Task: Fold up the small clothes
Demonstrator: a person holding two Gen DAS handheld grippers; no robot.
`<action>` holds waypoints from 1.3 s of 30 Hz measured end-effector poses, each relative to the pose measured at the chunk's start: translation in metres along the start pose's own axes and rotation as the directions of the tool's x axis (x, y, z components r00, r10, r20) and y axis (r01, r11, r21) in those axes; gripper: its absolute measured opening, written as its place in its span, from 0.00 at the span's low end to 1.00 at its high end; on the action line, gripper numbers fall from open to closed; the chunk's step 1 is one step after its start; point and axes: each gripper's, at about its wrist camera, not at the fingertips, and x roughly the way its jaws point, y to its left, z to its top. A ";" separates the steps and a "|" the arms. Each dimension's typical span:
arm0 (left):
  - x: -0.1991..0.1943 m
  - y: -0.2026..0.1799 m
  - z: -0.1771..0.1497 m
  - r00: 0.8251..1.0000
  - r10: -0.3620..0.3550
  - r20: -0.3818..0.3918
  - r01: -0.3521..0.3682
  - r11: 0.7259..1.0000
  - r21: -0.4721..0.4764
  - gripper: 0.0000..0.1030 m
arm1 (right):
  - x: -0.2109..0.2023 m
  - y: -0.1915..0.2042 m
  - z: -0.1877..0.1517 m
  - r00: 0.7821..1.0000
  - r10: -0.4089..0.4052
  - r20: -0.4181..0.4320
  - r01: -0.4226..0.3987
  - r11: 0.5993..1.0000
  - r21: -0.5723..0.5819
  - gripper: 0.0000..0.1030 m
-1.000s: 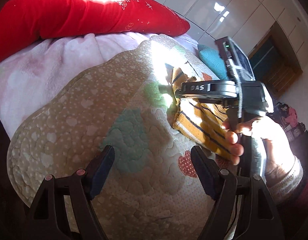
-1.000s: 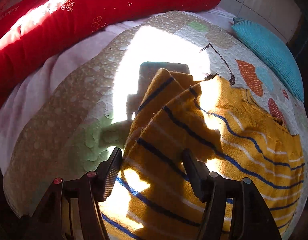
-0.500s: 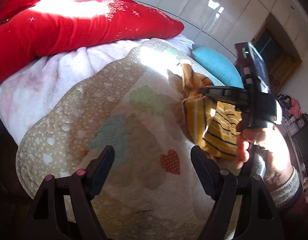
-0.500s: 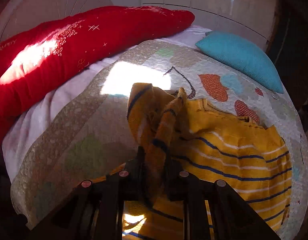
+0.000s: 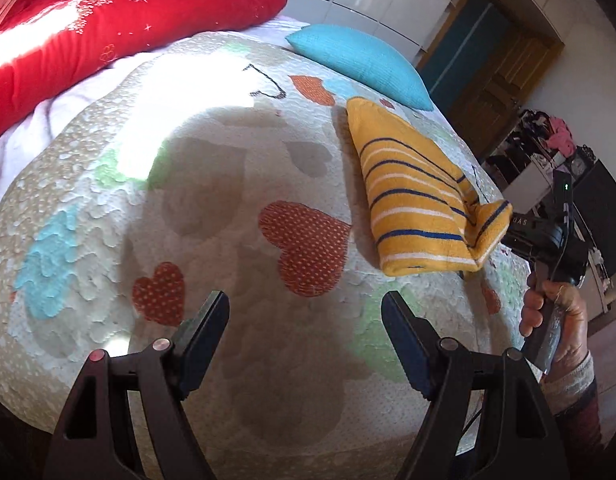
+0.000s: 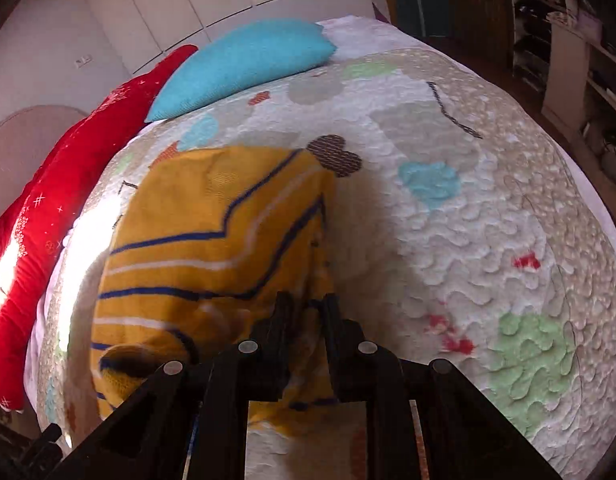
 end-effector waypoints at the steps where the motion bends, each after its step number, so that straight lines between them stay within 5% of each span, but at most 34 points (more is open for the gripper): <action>1: 0.002 -0.004 0.000 1.000 -0.001 -0.008 0.001 1.000 0.009 0.75 | -0.003 -0.010 -0.004 1.000 -0.006 -0.002 0.006 1.000 0.008 0.18; 6: 0.009 -0.016 0.003 1.000 0.024 -0.013 -0.024 0.998 0.051 0.75 | -0.044 -0.043 -0.008 0.997 0.001 0.081 -0.007 0.998 0.069 0.18; 10: 0.017 -0.024 0.004 0.999 0.016 -0.033 -0.015 0.999 0.041 0.75 | -0.079 -0.010 0.000 0.970 0.160 0.183 -0.160 0.987 -0.011 0.18; 14: 0.019 -0.044 0.007 0.999 -0.003 -0.033 0.005 0.997 0.072 0.75 | -0.068 0.037 0.002 0.935 0.326 0.139 -0.313 0.944 -0.109 0.18; 16: 0.019 -0.053 0.012 1.000 -0.015 -0.027 0.017 0.995 0.093 0.75 | -0.042 0.041 -0.002 0.953 0.294 0.077 -0.288 0.955 -0.073 0.17; 18: 0.018 -0.058 0.021 0.999 -0.031 -0.015 0.032 0.995 0.093 0.75 | -0.011 0.028 -0.012 0.989 0.146 -0.005 -0.146 0.989 -0.029 0.17; 21: 0.020 -0.051 0.038 0.998 -0.057 0.001 0.057 0.996 0.069 0.78 | 0.003 -0.001 -0.033 0.990 0.132 -0.053 -0.131 0.991 0.030 0.20; 24: 0.036 -0.043 0.058 0.998 -0.066 0.016 0.065 0.996 0.065 0.82 | -0.004 -0.012 -0.032 0.988 0.139 -0.071 -0.136 0.990 0.042 0.36; 27: 0.064 -0.039 0.078 0.992 -0.125 -0.016 0.125 0.991 0.044 0.83 | -0.024 -0.026 -0.018 0.971 0.238 0.024 -0.239 0.966 0.095 0.41; 30: 0.099 -0.039 0.091 0.972 -0.222 -0.081 0.223 0.975 0.001 0.83 | -0.024 -0.038 0.004 0.966 0.243 0.086 -0.253 0.959 0.125 0.70; 31: 0.112 -0.041 0.095 0.966 -0.237 -0.101 0.237 0.971 -0.008 0.84 | -0.016 -0.040 0.011 0.964 0.252 0.081 -0.262 0.956 0.132 0.71; 36: 0.168 -0.048 0.108 0.925 -0.323 -0.201 0.316 0.946 -0.068 0.87 | 0.056 -0.032 0.036 0.944 0.325 -0.056 -0.314 0.937 0.151 0.71; 38: 0.177 -0.056 0.110 0.924 -0.310 -0.223 0.306 0.951 -0.054 0.87 | 0.073 -0.029 0.039 0.919 0.391 -0.046 -0.377 0.908 0.183 0.53; 39: 0.177 -0.061 0.112 0.925 -0.301 -0.231 0.303 0.953 -0.029 0.81 | 0.079 -0.029 0.042 0.887 0.460 -0.051 -0.438 0.870 0.228 0.36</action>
